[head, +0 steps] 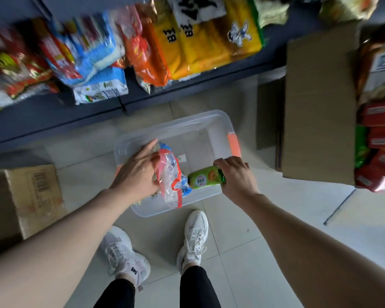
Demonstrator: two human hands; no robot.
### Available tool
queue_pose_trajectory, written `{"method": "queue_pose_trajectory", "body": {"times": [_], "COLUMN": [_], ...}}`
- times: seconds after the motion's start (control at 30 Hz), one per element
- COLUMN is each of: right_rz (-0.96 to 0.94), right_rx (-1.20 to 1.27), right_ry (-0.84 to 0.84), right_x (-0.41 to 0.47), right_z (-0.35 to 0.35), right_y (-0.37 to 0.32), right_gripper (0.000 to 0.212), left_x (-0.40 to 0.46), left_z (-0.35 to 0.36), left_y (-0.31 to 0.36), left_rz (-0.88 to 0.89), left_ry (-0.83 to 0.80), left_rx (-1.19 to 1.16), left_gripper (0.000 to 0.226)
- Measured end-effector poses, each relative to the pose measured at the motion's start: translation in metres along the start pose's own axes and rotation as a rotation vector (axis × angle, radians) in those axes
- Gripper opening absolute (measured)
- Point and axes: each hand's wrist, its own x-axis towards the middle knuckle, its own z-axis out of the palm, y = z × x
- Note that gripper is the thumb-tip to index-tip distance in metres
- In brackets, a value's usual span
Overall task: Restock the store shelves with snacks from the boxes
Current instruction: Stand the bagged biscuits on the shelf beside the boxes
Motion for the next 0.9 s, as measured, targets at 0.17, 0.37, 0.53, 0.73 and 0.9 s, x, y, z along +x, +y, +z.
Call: {"method": "queue_pose_trajectory", "body": {"times": [0.17, 0.37, 0.53, 0.73, 0.9], "right_rz": [0.077, 0.126, 0.035, -0.11, -0.24], "right_rx": [0.094, 0.207, 0.249, 0.264, 0.212], "right_ry": [0.022, 0.139, 0.193, 0.24, 0.281], "right_x": [-0.042, -0.088, -0.121, -0.144, -0.15], "right_z": [-0.086, -0.203, -0.296, -0.399, -0.477], "right_y": [-0.027, -0.072, -0.126, -0.195, -0.249], "right_gripper": [0.055, 0.052, 0.047, 0.055, 0.061], "left_x": [-0.037, -0.082, -0.126, -0.184, -0.229], "left_z": [-0.081, -0.185, -0.274, -0.371, -0.447], "left_y": [0.044, 0.098, 0.157, 0.214, 0.239], "left_rz": [0.042, -0.14, -0.304, -0.33, -0.294], "left_ry": [0.126, 0.262, 0.402, 0.606, 0.858], "left_rx": [-0.002, 0.053, -0.01, -0.182, -0.3], "left_gripper": [0.073, 0.062, 0.056, 0.058, 0.067]}}
